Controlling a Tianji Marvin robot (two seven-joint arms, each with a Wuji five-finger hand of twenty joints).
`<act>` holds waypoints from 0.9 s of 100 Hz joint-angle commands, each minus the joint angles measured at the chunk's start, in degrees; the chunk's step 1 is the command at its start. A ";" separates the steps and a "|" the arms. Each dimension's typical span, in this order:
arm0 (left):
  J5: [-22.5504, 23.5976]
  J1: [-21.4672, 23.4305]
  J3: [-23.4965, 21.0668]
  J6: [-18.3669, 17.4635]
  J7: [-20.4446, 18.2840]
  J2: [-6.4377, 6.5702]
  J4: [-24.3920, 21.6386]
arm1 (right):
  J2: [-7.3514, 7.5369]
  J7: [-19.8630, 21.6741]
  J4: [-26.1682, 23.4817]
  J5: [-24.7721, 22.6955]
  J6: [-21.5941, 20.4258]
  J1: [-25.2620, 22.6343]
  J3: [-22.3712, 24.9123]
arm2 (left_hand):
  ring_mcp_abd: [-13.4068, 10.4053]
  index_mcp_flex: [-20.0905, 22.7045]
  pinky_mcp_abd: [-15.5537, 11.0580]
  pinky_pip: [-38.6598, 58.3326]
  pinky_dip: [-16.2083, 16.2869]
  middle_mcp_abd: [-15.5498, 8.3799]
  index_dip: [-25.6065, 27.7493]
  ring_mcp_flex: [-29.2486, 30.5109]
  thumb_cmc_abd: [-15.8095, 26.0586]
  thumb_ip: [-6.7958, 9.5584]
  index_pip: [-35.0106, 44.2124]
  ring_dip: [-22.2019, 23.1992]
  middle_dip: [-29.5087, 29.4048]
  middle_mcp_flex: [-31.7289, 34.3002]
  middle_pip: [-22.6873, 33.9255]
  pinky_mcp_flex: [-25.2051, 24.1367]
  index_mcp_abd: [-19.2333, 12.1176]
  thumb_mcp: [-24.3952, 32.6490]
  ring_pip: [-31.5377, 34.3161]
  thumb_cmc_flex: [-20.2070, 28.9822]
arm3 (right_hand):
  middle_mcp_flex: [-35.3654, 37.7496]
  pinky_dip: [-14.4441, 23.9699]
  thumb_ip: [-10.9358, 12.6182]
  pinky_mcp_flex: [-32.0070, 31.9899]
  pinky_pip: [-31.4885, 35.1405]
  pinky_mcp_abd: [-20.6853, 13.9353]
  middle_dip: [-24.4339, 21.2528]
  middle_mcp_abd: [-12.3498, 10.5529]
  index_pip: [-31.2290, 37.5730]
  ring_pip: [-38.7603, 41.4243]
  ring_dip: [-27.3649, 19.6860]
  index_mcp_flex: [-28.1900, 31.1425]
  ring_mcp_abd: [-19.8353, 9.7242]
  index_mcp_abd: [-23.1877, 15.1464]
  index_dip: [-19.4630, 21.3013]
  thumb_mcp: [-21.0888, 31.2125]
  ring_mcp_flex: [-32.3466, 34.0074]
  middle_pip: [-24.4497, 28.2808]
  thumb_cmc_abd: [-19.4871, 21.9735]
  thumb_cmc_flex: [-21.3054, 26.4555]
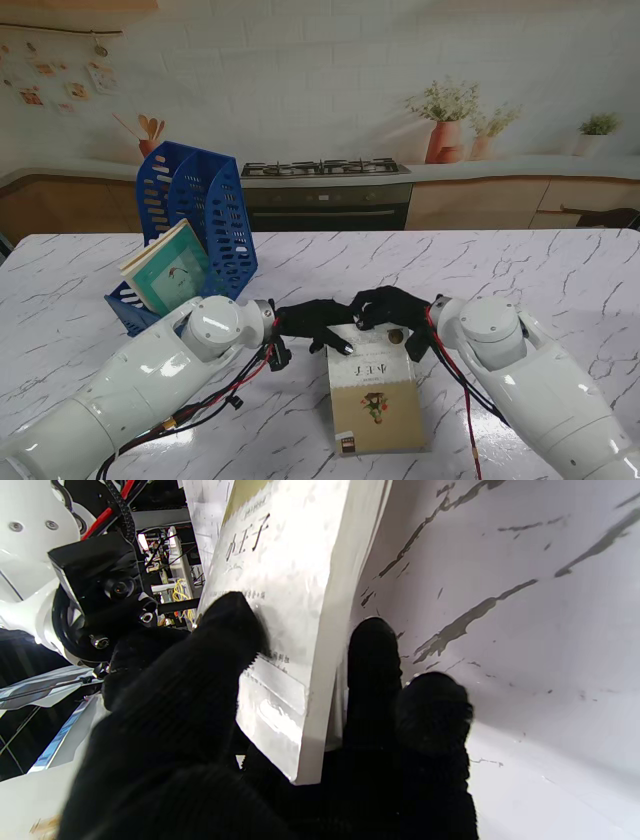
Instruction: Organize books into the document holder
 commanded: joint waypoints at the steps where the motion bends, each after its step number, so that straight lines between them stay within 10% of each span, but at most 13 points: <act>1: -1.00 -0.03 0.38 -1.21 -0.94 -1.04 -0.66 | -0.27 -0.50 0.18 -0.44 -0.35 0.33 -0.50 | 4.00 4.29 0.65 -2.07 3.04 -1.15 1.25 -1.69 0.05 -1.98 5.20 -3.96 -0.85 1.52 0.25 -3.95 -10.13 -1.76 -3.69 -1.53 | 2.75 1.21 2.39 1.30 1.45 -13.84 3.86 -8.08 7.01 9.51 3.27 4.48 -12.05 0.48 2.55 7.65 7.45 6.83 7.17 12.33; 7: -1.15 -0.12 0.58 -1.65 -0.69 -1.20 -0.52 | -0.26 -0.65 0.18 -0.82 -0.70 0.54 -0.78 | 2.49 5.13 1.26 -3.27 3.67 -2.23 2.51 -0.43 -0.35 -1.91 6.92 -6.48 -0.10 3.21 1.68 -3.89 -10.92 -1.31 -4.38 -0.45 | 2.77 1.31 2.44 1.30 1.41 -13.87 3.89 -8.17 6.98 9.48 3.27 4.45 -12.24 0.44 2.55 7.61 7.46 6.82 7.27 12.28; 29: -5.48 0.69 -0.24 -3.00 -0.81 -2.38 0.84 | -0.21 -0.84 0.11 -1.45 -1.03 0.72 -1.11 | -3.04 13.26 -12.58 5.45 -6.38 -4.37 23.88 12.82 -5.89 0.57 12.75 -4.07 12.19 17.48 -11.24 14.19 -11.57 13.49 5.49 6.45 | 2.34 1.65 2.60 0.31 1.30 -14.11 4.00 -8.34 6.73 9.53 3.38 3.92 -12.17 0.52 2.49 7.13 6.97 6.68 7.71 12.14; 37: -4.92 1.88 -1.12 -2.25 1.56 -2.57 -0.10 | -0.19 -0.95 -0.12 -1.61 -0.85 0.49 -0.87 | -2.79 15.23 -14.36 8.36 -3.70 -5.60 29.59 16.27 -7.49 1.94 13.51 -1.01 13.02 18.71 -11.10 15.19 -10.77 20.20 6.31 6.34 | 2.00 1.94 2.81 -0.92 1.33 -13.91 3.57 -8.46 5.77 9.20 3.30 3.48 -11.60 0.90 1.96 7.02 6.53 6.03 7.70 11.72; 50: -4.41 3.24 -2.31 -2.12 2.89 -2.28 -1.84 | -0.38 -1.59 -0.69 -0.72 -0.39 -0.47 0.40 | -3.16 16.26 -14.97 9.86 -1.35 -8.83 31.79 18.83 -8.82 4.49 14.34 1.29 16.26 19.68 -10.29 15.46 -9.21 24.99 6.24 5.99 | 0.92 1.31 3.78 -6.53 -1.57 -11.04 -0.87 -7.12 -0.60 4.24 1.02 1.94 -8.12 2.93 -2.92 6.91 4.61 1.55 6.44 9.89; 63: -4.63 4.90 -3.89 -1.60 3.73 -1.87 -4.15 | -0.12 -1.12 -1.33 -0.31 -1.24 -1.49 2.08 | -3.30 16.89 -14.92 10.68 -0.35 -10.17 32.88 19.15 -9.77 5.77 14.54 2.68 19.89 20.72 -10.66 15.62 -8.71 26.46 7.31 6.15 | -2.45 -1.28 8.62 -16.18 -7.34 -7.21 -8.67 -5.31 -9.97 -8.14 -5.57 -3.74 -5.03 5.54 -16.46 -0.77 -0.53 -8.69 6.27 5.16; 79: -4.80 6.45 -5.47 -1.33 3.86 -1.27 -6.68 | 0.16 -1.04 -2.79 -0.53 -1.99 -3.09 4.36 | -3.36 17.22 -14.90 10.93 -0.11 -10.75 33.22 19.32 -10.32 6.38 14.59 2.50 21.87 21.49 -11.18 15.68 -8.46 27.16 7.97 6.05 | -8.45 -4.68 8.70 -25.62 -15.16 -2.84 -18.08 -4.65 -14.47 -24.18 -12.81 -11.58 -2.64 8.91 -30.44 -10.12 -7.64 -19.66 6.82 -2.04; 90: -4.67 7.45 -6.42 -1.21 4.04 -0.86 -8.42 | -0.03 -2.60 -4.49 -0.16 -1.72 -4.91 6.59 | -3.24 17.28 -14.82 10.92 -0.12 -11.01 33.30 19.37 -10.30 6.57 14.61 2.40 22.44 21.61 -11.28 15.67 -8.46 27.27 8.17 6.02 | -13.36 -8.26 14.11 -34.24 -23.58 0.01 -27.28 -4.52 -32.09 -38.48 -16.61 -10.69 0.09 11.93 -26.69 -18.29 -14.36 -24.25 11.98 -9.02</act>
